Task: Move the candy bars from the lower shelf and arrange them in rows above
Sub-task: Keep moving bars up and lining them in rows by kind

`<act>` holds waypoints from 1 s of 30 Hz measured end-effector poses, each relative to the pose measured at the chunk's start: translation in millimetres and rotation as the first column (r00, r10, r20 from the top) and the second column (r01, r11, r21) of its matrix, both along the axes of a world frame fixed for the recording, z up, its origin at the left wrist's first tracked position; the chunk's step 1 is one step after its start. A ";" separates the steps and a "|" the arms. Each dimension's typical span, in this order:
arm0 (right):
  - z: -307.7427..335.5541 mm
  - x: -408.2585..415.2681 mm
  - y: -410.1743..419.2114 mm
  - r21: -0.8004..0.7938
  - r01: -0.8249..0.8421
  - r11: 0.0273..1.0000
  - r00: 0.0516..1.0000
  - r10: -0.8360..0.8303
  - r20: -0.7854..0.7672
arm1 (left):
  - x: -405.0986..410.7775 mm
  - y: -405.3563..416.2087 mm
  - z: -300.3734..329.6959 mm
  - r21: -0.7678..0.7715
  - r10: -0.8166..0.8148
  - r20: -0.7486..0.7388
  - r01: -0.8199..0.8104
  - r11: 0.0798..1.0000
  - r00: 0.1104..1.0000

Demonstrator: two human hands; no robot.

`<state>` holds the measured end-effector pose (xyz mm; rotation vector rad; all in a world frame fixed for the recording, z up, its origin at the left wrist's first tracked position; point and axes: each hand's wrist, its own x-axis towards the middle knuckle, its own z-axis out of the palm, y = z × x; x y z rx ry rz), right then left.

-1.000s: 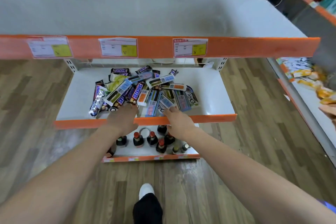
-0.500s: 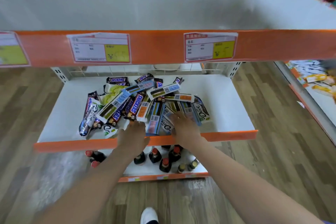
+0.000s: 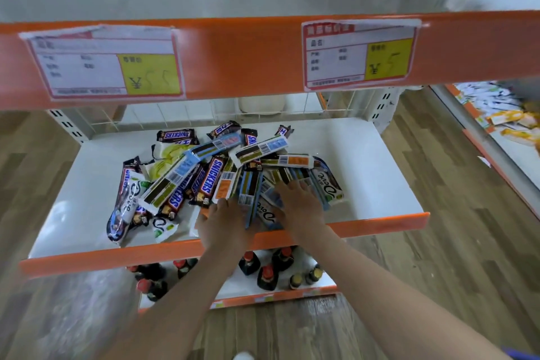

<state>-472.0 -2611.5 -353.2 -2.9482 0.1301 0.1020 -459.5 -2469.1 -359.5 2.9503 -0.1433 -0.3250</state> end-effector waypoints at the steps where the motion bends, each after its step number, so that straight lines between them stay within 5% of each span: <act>1: -0.8 -0.7 -0.6 0.001 0.007 1.000 1.000 -0.007 0.012 | -0.6 -1.0 -1.2 -0.018 0.013 0.001 -0.013 1.000 1.000; 11: -5.2 -9.3 0.2 -0.011 0.041 0.999 0.967 -0.037 0.251 | -9.6 17.4 3.3 -0.164 -0.014 0.128 0.035 0.986 0.992; 17: -2.3 -5.8 0.3 0.039 0.159 0.987 0.963 -0.163 0.216 | -6.9 28.0 -2.7 -0.320 0.143 0.065 -0.115 0.940 0.987; 30: -10.8 -7.9 -7.0 0.159 0.113 0.981 0.974 -0.141 0.177 | -5.1 25.7 -6.8 -0.466 0.122 0.048 -0.086 0.881 0.991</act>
